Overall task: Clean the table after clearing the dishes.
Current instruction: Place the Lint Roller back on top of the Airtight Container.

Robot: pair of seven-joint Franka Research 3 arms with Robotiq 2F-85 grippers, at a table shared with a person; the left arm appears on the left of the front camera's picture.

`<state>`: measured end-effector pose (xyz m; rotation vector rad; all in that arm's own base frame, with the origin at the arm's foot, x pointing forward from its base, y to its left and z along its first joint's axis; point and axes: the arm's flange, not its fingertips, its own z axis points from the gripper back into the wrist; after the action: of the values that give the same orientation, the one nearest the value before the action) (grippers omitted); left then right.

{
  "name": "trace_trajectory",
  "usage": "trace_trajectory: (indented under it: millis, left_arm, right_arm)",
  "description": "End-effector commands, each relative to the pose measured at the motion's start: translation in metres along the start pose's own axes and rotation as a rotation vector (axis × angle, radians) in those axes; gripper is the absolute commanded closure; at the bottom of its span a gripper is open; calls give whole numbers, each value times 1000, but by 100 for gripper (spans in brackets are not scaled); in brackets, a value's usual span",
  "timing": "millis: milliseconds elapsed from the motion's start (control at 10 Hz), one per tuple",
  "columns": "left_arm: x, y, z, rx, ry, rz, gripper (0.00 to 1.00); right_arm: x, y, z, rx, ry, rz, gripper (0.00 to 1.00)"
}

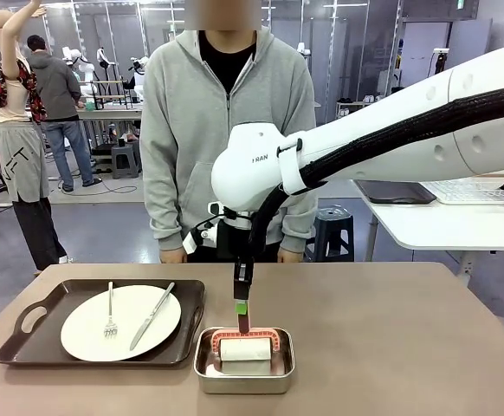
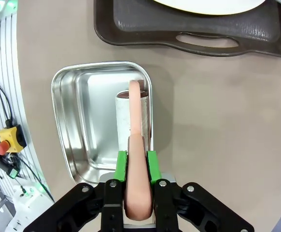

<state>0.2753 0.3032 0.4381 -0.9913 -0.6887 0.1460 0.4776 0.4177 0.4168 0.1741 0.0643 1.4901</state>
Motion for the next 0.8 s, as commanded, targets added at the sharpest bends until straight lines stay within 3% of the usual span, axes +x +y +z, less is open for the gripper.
trace_trajectory:
  millis: [0, 200, 700]
  left_arm:
    - [0, -1, 3, -1, 0, -2, 0]
    - [0, -1, 3, -1, 0, -2, 0]
    - [0, -1, 3, -1, 0, -2, 0]
  right_arm:
    - [-3, -5, -8, -24, -65, 22, 79]
    - [-8, -8, -6, -16, -65, 23, 74]
    - [-9, -5, 19, -23, -8, 43, 36]
